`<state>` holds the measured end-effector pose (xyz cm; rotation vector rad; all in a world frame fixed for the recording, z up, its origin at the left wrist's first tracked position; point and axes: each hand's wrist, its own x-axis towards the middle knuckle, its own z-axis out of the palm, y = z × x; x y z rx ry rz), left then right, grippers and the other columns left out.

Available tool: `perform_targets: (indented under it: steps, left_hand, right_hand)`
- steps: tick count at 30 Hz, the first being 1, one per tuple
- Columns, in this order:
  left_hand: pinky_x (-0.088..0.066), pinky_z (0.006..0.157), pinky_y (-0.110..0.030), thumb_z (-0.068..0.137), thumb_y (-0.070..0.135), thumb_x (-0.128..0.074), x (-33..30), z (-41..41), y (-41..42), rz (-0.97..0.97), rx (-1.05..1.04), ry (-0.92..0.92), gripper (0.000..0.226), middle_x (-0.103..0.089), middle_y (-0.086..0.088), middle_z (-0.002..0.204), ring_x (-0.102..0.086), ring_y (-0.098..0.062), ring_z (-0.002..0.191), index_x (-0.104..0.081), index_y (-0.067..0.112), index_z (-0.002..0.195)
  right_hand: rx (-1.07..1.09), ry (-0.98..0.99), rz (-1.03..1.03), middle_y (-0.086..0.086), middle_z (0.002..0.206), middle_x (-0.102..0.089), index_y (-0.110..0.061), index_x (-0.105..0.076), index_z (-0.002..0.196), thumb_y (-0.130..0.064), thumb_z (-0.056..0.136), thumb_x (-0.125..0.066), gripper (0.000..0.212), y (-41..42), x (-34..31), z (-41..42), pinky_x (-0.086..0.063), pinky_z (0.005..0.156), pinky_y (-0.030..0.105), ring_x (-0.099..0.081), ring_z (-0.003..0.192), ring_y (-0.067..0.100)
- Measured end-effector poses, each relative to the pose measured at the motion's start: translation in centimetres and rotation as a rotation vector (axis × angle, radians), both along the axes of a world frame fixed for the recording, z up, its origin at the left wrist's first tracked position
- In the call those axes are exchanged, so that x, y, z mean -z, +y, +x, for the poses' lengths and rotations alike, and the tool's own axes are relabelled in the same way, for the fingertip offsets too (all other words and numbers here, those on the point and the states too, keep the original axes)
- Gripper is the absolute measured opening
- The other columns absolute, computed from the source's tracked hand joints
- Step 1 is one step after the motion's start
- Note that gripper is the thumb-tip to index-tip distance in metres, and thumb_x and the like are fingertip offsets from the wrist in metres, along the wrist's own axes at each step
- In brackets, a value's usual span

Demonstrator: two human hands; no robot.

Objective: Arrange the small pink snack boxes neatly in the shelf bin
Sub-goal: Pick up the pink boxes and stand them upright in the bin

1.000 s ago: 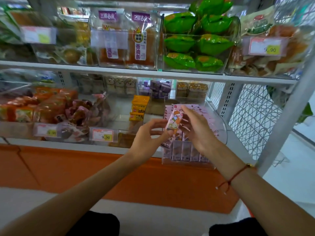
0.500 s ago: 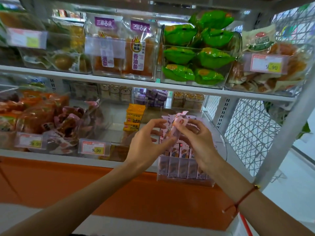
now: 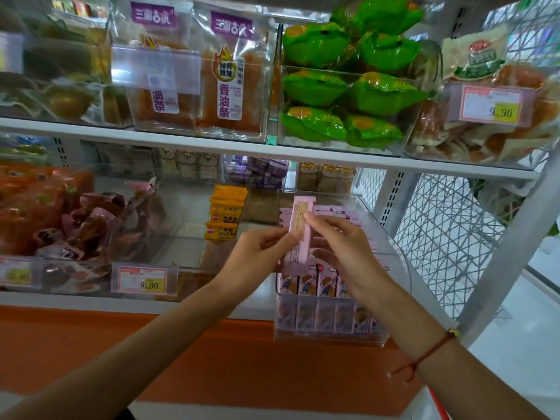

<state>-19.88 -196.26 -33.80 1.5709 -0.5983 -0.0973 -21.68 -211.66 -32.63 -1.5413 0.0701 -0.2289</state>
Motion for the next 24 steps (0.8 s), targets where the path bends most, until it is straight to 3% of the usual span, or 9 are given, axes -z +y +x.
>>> perform_targets:
  steps: [4, 8, 11, 14, 18, 21, 24]
  left_hand:
    - [-0.051, 0.06, -0.01, 0.08, 0.048, -0.053, 0.0, 0.3, 0.6, -0.006, 0.019, 0.008, 0.02, -0.074, 0.014, 0.083, -0.071, -0.003, 0.077, -0.072, 0.05, 0.077]
    - [-0.054, 0.067, -0.014, 0.078, 0.041, -0.057, 0.0, 0.2, 1.8, -0.008, -0.002, -0.037, 0.022, -0.073, 0.016, 0.092, -0.07, -0.002, 0.086, -0.066, 0.045, 0.098]
    - [-0.056, 0.081, -0.022, 0.074, 0.04, -0.062, -0.2, 0.0, 3.2, 0.06, -0.064, -0.147, 0.038, -0.07, 0.016, 0.105, -0.066, -0.001, 0.098, -0.06, 0.038, 0.112]
    - [-0.052, 0.082, -0.014, 0.078, 0.022, -0.07, -0.5, -0.7, 4.0, 0.06, -0.069, -0.193, 0.036, -0.068, 0.017, 0.106, -0.065, 0.002, 0.099, -0.062, 0.03, 0.113]
    - [-0.054, 0.085, -0.021, 0.078, 0.011, -0.072, -0.5, -1.3, 4.1, 0.069, -0.073, -0.173, 0.035, -0.068, 0.011, 0.109, -0.065, -0.004, 0.102, -0.062, 0.031, 0.105]
    - [-0.055, 0.082, -0.019, 0.076, 0.021, -0.072, -0.5, -1.7, 3.5, 0.001, -0.09, -0.083, 0.034, -0.069, 0.011, 0.109, -0.066, -0.002, 0.099, -0.063, 0.03, 0.106]
    - [-0.056, 0.077, -0.02, 0.069, 0.036, -0.073, -0.1, -1.6, 2.8, -0.118, -0.175, 0.04, 0.05, -0.07, 0.006, 0.11, -0.068, -0.005, 0.097, -0.062, 0.018, 0.114]
  right_hand:
    - [-0.018, -0.018, -0.035, 0.001, 0.094, -0.073, -0.021, -0.065, 0.112, -0.038, 0.08, -0.07, 0.036, 0.3, 0.1, 0.7, -0.051, 0.064, 0.016, -0.07, 0.076, 0.007]
    - [-0.091, -0.084, -0.122, 0.001, 0.098, -0.073, -0.03, -0.058, 0.121, -0.034, 0.084, -0.065, 0.038, 0.9, 0.1, 0.7, -0.053, 0.087, 0.034, -0.07, 0.091, 0.013]
    - [-0.185, -0.152, -0.061, 0.009, 0.108, -0.069, -0.029, -0.057, 0.12, -0.029, 0.076, -0.068, 0.046, 1.3, -0.2, 0.0, -0.051, 0.094, 0.039, -0.067, 0.102, 0.021]
    - [-0.272, -0.205, -0.063, 0.008, 0.109, -0.068, -0.031, -0.057, 0.118, -0.025, 0.073, -0.071, 0.048, 1.3, -0.5, -1.1, -0.049, 0.097, 0.04, -0.063, 0.109, 0.024]
    - [-0.261, -0.256, -0.152, 0.001, 0.112, -0.068, -0.038, -0.057, 0.117, -0.025, 0.076, -0.069, 0.045, 1.3, -0.4, -2.6, -0.051, 0.095, 0.033, -0.062, 0.11, 0.015]
    - [-0.286, -0.252, -0.233, -0.009, 0.123, -0.063, -0.043, -0.048, 0.13, -0.016, 0.084, -0.065, 0.056, 0.8, -0.3, -3.5, -0.05, 0.09, 0.02, -0.058, 0.115, 0.003]
    - [-0.325, -0.219, -0.394, -0.025, 0.139, -0.04, -0.051, -0.029, 0.139, -0.018, 0.086, -0.066, 0.072, 1.1, 0.6, -4.2, -0.045, 0.085, 0.007, -0.048, 0.116, -0.013]
